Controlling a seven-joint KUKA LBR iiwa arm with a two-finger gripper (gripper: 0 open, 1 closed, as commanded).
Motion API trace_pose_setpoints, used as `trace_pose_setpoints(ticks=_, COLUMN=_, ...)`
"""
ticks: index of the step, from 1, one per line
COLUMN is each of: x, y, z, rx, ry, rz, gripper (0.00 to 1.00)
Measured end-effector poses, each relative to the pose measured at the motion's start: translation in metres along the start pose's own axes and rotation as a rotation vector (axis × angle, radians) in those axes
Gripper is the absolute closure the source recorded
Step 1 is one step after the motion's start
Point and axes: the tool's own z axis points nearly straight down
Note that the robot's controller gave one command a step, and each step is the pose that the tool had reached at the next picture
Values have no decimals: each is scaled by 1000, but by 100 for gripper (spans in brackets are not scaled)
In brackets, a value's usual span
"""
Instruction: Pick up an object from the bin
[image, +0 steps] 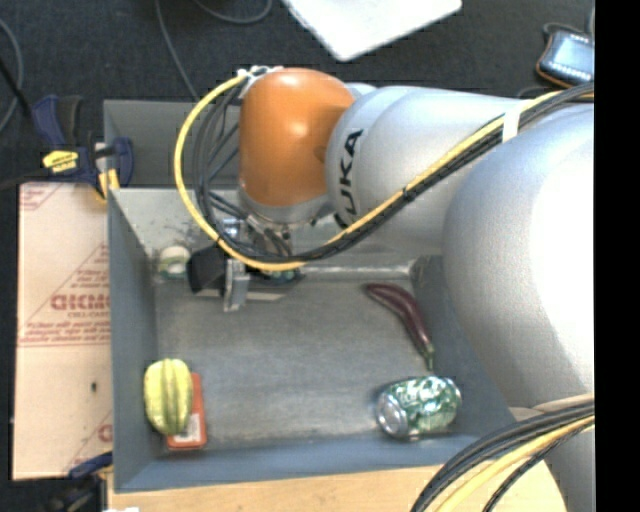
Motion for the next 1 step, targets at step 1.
trace_pose_setpoints(ticks=1, x=1, y=-2, z=-66, rx=4, ry=12, rz=-16, gripper=100)
